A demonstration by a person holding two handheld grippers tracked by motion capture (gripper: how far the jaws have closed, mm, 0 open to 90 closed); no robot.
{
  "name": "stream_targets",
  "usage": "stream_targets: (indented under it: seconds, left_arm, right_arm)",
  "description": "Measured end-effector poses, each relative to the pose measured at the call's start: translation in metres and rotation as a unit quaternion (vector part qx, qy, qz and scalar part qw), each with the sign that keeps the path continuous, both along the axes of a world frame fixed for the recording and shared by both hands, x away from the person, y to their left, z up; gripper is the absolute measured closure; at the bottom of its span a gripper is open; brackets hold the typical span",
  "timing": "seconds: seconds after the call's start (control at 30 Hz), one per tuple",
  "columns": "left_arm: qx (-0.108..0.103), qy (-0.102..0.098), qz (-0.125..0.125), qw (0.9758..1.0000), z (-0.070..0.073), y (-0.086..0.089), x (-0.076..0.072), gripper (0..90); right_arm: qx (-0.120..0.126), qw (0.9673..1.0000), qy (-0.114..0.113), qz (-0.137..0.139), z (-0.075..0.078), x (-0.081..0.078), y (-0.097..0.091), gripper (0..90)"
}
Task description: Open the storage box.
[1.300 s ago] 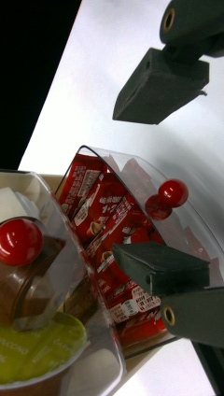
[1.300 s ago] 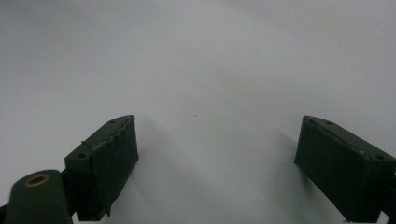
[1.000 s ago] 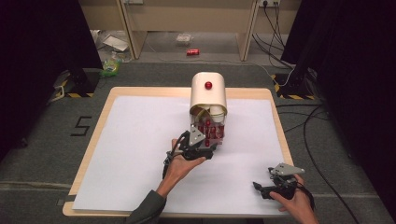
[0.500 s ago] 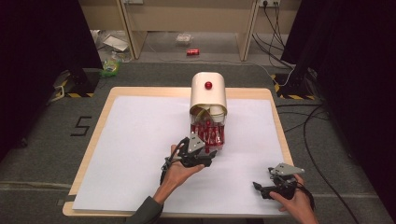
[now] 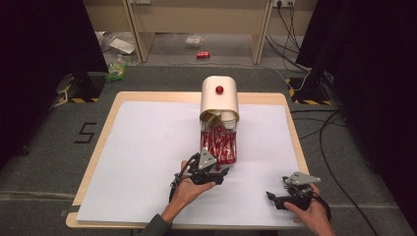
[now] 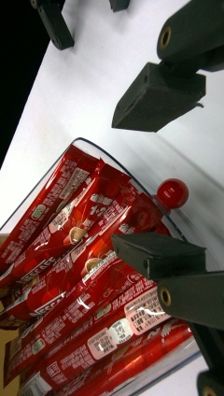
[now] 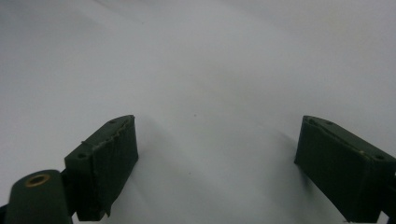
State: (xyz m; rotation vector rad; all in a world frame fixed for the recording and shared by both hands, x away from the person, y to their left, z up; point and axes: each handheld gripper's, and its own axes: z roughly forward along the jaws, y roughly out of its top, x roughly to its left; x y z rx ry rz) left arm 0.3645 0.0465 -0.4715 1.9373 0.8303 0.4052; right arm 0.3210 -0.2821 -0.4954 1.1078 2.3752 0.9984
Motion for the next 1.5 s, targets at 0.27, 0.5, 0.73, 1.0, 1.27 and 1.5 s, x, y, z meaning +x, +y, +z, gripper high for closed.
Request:
stream_targets:
  seconds: [0.27,0.5,0.73,1.0,1.27,1.5]
  left_arm:
    - [0.000,0.016,-0.002,0.9999,0.002,-0.001,-0.004,36.2]
    - [0.005,0.023,-0.005,0.9997,0.004,-0.002,-0.008,35.8]
    - [0.001,0.022,0.000,0.9998,0.004,-0.003,-0.015,35.7]
    - [-0.007,0.022,0.008,0.9997,0.004,-0.003,-0.014,36.2]
    - [-0.015,0.028,0.014,0.9994,0.005,0.001,-0.013,34.8]
    - [-0.027,0.023,0.020,0.9992,0.011,0.005,-0.011,34.4]
  right_arm:
    - [0.000,1.0000,0.000,0.000,0.000,0.000,0.000,13.2]
    - [0.000,1.0000,0.000,0.000,0.000,0.000,0.000,13.2]
    - [0.000,1.0000,0.001,0.000,0.000,0.000,0.000,13.2]
    - [0.000,1.0000,0.001,0.000,0.000,0.000,0.000,13.2]
    - [0.000,1.0000,0.001,0.000,0.000,0.000,0.000,13.2]
    - [0.000,1.0000,0.001,0.000,0.000,0.000,0.000,13.2]
